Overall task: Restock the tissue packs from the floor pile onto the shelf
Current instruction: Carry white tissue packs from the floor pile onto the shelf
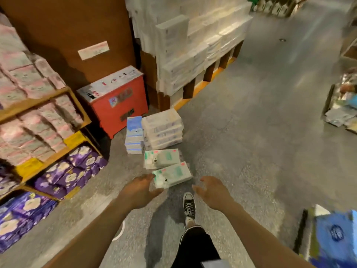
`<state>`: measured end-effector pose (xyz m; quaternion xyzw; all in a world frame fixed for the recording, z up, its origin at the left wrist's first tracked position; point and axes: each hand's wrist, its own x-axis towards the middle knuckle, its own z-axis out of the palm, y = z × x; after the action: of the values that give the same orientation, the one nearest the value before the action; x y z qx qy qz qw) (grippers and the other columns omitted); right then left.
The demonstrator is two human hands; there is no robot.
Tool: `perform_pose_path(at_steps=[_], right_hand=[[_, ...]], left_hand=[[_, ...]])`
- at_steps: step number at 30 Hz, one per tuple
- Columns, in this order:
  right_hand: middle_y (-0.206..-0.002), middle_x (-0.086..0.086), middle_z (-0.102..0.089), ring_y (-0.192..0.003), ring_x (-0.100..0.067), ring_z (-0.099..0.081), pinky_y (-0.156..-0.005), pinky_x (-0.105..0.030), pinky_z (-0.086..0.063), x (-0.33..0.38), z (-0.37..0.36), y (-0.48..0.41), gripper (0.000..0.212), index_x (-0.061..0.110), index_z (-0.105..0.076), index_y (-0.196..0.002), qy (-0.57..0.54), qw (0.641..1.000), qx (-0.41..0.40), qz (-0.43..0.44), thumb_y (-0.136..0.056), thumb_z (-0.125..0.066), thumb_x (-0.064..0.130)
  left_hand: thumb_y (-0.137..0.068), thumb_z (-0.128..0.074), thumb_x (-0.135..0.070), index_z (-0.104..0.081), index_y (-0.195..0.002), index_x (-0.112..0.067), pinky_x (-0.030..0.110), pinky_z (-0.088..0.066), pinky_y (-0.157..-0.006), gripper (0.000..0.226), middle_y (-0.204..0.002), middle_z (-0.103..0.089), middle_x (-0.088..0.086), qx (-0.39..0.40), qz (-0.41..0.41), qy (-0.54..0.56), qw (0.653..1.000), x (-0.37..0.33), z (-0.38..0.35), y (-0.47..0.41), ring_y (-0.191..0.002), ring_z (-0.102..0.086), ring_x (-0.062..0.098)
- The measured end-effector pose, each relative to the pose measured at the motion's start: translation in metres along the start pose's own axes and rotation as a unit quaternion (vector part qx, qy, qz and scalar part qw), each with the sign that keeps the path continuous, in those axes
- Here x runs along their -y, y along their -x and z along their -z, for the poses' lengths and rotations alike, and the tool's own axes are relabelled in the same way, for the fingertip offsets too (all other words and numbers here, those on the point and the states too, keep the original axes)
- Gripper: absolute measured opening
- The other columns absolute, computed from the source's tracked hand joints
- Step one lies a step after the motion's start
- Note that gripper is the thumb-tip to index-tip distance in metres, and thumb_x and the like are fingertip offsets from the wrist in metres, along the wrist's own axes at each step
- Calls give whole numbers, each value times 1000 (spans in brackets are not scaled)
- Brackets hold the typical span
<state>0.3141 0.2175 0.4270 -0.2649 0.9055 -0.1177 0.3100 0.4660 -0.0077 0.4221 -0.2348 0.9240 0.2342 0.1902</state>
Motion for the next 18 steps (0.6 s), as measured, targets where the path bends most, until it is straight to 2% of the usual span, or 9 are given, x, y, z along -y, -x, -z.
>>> perform_pose_path(at_steps=[2, 4, 8, 11, 14, 16, 18], right_hand=[[-140, -5, -57, -126, -24, -54, -99, -33, -42, -4, 14, -79, 54, 18, -53, -141, 4, 1000, 11, 8, -100, -50, 53], [-141, -6, -56, -127, -25, -54, -101, -35, -44, -13, 17, -162, 59, 19, -51, -142, 32, 999, 25, -1, -98, -48, 59], [-138, -3, -58, -122, -23, -57, -99, -37, -47, -35, -9, -319, 67, 19, -48, -143, 22, 998, 46, -40, -95, -50, 64], [-139, -6, -57, -123, -24, -57, -98, -37, -48, -62, -62, -427, 72, 16, -44, -144, 25, 997, 45, -54, -93, -50, 67], [-140, -8, -55, -125, -26, -54, -98, -36, -46, -100, -137, -524, 76, 17, -44, -144, 32, 995, 58, -72, -90, -52, 70], [-131, -5, -60, -116, -24, -60, -92, -33, -50, -126, -188, -580, 73, 20, -49, -138, 20, 995, 72, -72, -87, -55, 72], [-120, -2, -66, -102, -21, -65, -86, -35, -55, -157, -239, -632, 71, 21, -53, -129, 10, 994, 81, -75, -82, -59, 74]], left_hand=[[-95, -47, -62, -32, -151, -24, 31, -37, -108, 70, -156, -39, -1, 2, 32, 27, 999, 7, 1, -67, -138, -42, 19], [-96, -49, -57, -31, -151, -25, 29, -37, -106, 66, -154, -41, -1, -9, 59, 62, 996, 16, -4, -134, -137, -43, 18], [-94, -46, -62, -26, -152, -27, 33, -40, -105, 71, -152, -43, 1, -21, 114, 89, 989, 60, -47, -274, -135, -45, 20], [-89, -45, -71, -17, -156, -28, 37, -42, -106, 84, -156, -38, 1, -12, 154, 109, 982, 110, -109, -379, -136, -44, 23], [-88, -46, -71, -13, -157, -26, 39, -43, -105, 89, -156, -38, 6, -5, 178, 126, 976, 163, -181, -474, -135, -46, 27], [-88, -49, -69, -14, -157, -23, 38, -44, -103, 90, -151, -43, 8, -3, 188, 135, 973, 194, -230, -526, -131, -50, 27], [-89, -54, -66, -15, -156, -20, 38, -45, -100, 90, -147, -48, 9, 7, 201, 161, 966, 224, -282, -567, -126, -55, 28]])
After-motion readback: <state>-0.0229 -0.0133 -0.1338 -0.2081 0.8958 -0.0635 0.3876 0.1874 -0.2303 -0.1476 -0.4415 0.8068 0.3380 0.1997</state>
